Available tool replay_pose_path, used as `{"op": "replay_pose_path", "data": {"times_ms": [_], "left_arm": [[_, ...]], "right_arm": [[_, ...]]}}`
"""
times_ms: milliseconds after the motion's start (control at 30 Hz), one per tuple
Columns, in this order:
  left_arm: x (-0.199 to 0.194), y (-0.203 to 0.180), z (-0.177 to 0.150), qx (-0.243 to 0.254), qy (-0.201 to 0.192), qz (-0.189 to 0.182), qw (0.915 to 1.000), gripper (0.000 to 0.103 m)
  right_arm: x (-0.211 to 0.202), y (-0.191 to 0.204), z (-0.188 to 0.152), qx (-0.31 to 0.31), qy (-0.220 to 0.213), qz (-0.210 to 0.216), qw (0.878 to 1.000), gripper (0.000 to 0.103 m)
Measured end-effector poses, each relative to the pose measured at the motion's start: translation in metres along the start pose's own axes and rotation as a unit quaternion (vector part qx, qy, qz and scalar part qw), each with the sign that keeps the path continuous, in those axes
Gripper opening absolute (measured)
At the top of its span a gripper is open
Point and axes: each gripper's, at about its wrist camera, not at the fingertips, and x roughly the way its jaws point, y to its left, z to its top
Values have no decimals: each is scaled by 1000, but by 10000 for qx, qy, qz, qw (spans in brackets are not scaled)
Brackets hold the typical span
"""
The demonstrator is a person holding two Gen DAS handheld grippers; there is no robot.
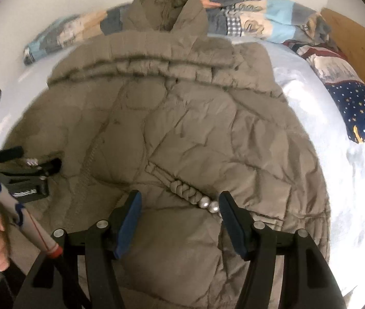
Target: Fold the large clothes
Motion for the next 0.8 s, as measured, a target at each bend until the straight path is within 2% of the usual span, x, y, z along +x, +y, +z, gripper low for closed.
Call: {"op": "replay_pose_path", "data": {"times_ms": [200, 333, 433, 800], "left_arm": [[-58, 0, 20, 104, -1134, 18, 9935, 99], [-84, 1, 27, -1, -1544, -74, 9880, 99], [-92, 3, 31, -36, -1658, -125, 9861, 99], [-117, 14, 32, -128, -1989, -199, 9797, 99]], "right_arm": [[-45, -20, 10, 482, -517, 22, 9975, 67], [-63, -24, 9, 675, -675, -30, 9954, 67], [-68, -22, 8, 719, -719, -58, 9948, 69], [-74, 15, 17, 146, -771, -165, 9968, 69]]}}
